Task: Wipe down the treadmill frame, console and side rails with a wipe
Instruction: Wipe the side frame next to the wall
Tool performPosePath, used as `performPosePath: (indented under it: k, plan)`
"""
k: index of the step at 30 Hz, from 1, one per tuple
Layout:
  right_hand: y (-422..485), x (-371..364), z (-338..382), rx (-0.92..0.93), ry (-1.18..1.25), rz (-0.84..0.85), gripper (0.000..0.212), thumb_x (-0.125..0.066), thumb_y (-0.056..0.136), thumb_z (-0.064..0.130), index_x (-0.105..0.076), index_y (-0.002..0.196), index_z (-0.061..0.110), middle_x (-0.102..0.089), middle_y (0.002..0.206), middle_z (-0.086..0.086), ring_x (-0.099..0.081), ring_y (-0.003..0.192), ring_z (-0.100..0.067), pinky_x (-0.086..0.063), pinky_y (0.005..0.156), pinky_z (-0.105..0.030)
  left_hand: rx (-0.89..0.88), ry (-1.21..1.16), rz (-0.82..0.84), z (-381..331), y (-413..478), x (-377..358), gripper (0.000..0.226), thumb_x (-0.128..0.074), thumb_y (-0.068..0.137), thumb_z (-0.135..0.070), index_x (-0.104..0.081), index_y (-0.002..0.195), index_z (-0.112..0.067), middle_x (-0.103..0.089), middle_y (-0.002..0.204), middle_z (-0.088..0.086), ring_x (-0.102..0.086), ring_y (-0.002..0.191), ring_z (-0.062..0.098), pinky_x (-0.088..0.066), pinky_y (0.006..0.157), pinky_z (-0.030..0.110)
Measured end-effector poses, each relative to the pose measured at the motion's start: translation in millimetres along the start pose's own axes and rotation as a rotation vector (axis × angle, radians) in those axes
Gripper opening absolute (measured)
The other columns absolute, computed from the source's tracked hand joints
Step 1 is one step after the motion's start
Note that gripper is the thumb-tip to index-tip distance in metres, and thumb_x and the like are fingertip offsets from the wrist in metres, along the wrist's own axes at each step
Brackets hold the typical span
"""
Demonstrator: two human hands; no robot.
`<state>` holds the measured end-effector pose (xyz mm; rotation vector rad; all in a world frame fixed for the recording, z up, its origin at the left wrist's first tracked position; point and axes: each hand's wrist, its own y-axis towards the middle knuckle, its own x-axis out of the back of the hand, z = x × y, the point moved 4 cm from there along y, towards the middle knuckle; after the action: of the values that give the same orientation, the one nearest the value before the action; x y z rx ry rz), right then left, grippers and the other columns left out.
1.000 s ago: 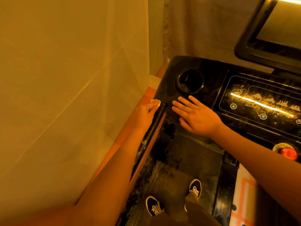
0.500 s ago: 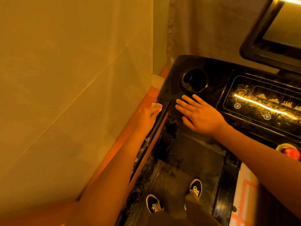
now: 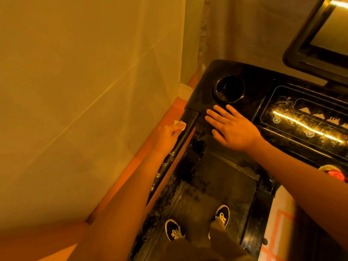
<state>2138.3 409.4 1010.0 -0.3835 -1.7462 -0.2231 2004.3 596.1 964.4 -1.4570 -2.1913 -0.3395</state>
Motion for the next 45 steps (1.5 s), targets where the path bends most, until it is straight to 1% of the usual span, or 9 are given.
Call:
performPosePath:
  k: [3, 7, 11, 18, 23, 27, 32, 36, 45]
  plan:
    - [0.0, 0.3, 1.3, 0.002, 0.0, 0.001, 0.059, -0.022, 0.104, 0.048, -0.031, 0.155, 0.021, -0.027, 0.162, -0.003, -0.012, 0.153, -0.023, -0.007, 0.124, -0.048, -0.001, 0.018, 0.003, 7.8, -10.7, 4.9, 0.028, -0.061, 0.099, -0.015, -0.066, 0.127, -0.015, -0.07, 0.121, 0.011, -0.063, 0.101, 0.011, -0.047, 0.087, 0.006]
    - [-0.9, 0.6, 0.3, 0.002, -0.002, -0.007, 0.06, -0.023, 0.103, 0.047, -0.035, 0.153, 0.018, -0.031, 0.161, -0.004, -0.015, 0.152, -0.024, -0.01, 0.124, -0.05, 0.056, 0.06, 0.056, 41.0, -44.6, 14.6, 0.036, -0.062, 0.098, -0.03, -0.06, 0.111, -0.063, -0.076, 0.108, 0.002, -0.065, 0.083, 0.015, -0.056, 0.088, 0.05]
    - [0.5, 0.3, 0.5, 0.003, 0.012, 0.005, 0.061, -0.02, 0.102, 0.048, -0.034, 0.154, 0.018, -0.03, 0.161, -0.004, -0.015, 0.152, -0.024, -0.01, 0.124, -0.05, 0.052, 0.108, 0.089, 32.0, -44.0, 14.1, 0.028, -0.061, 0.1, -0.02, -0.067, 0.127, -0.02, -0.069, 0.124, 0.006, -0.07, 0.103, 0.032, -0.048, 0.092, 0.026]
    - [0.0, 1.3, 1.6, 0.007, 0.017, 0.001, 0.062, -0.018, 0.102, 0.048, -0.036, 0.153, 0.017, -0.033, 0.16, -0.005, -0.018, 0.152, -0.026, -0.012, 0.124, -0.051, 0.04, 0.153, 0.086, 22.1, -58.5, 22.3, 0.028, -0.059, 0.1, -0.019, -0.068, 0.126, -0.01, -0.069, 0.125, 0.007, -0.067, 0.109, 0.021, -0.042, 0.087, 0.004]
    - [0.1, 0.6, 1.1, 0.008, 0.014, -0.003, 0.062, -0.019, 0.102, 0.048, -0.036, 0.153, 0.017, -0.032, 0.16, -0.005, -0.018, 0.152, -0.025, -0.011, 0.124, -0.05, 0.051, 0.24, 0.096, 28.4, -78.8, 27.3, 0.028, -0.057, 0.102, -0.017, -0.067, 0.127, -0.013, -0.072, 0.117, 0.006, -0.06, 0.061, -0.004, -0.043, 0.064, 0.007]
    - [0.1, 1.2, 1.7, 0.008, 0.008, -0.009, 0.061, -0.019, 0.102, 0.047, -0.037, 0.152, 0.017, -0.033, 0.16, -0.005, -0.018, 0.152, -0.025, -0.011, 0.124, -0.05, 0.049, 0.201, 0.088, 16.0, -71.9, 25.6, 0.026, -0.058, 0.101, -0.01, -0.068, 0.125, -0.007, -0.064, 0.132, 0.006, -0.066, 0.114, 0.02, -0.041, 0.094, 0.015]
    - [-0.4, 2.3, 1.8, 0.01, 0.014, -0.009, 0.062, -0.019, 0.102, 0.047, -0.037, 0.152, 0.016, -0.033, 0.159, -0.006, -0.019, 0.151, -0.026, -0.011, 0.124, -0.05, 0.071, 0.234, 0.118, 21.5, -95.1, 38.1, 0.028, -0.056, 0.102, -0.011, -0.066, 0.128, -0.008, -0.07, 0.121, 0.009, -0.071, 0.084, 0.012, -0.048, 0.072, 0.013]
    - [-0.5, 2.1, 2.2, 0.012, 0.022, -0.012, 0.062, -0.019, 0.101, 0.047, -0.038, 0.152, 0.016, -0.034, 0.159, -0.007, -0.021, 0.151, -0.027, -0.01, 0.124, -0.05, 0.158, 0.208, 0.063, 45.4, -123.6, 43.8, 0.027, -0.058, 0.1, -0.008, -0.066, 0.126, -0.003, -0.066, 0.127, 0.01, -0.064, 0.118, 0.02, -0.047, 0.106, 0.031]
    - [-1.6, 1.2, 1.9, 0.008, 0.009, 0.001, 0.063, -0.018, 0.101, 0.047, -0.036, 0.153, 0.017, -0.033, 0.16, -0.006, -0.018, 0.151, -0.026, -0.009, 0.124, -0.051, 0.15, 0.19, 0.019, 39.6, -114.5, 35.0, 0.027, -0.058, 0.1, -0.01, -0.066, 0.126, -0.006, -0.063, 0.131, 0.009, -0.058, 0.126, 0.019, -0.039, 0.111, 0.025]
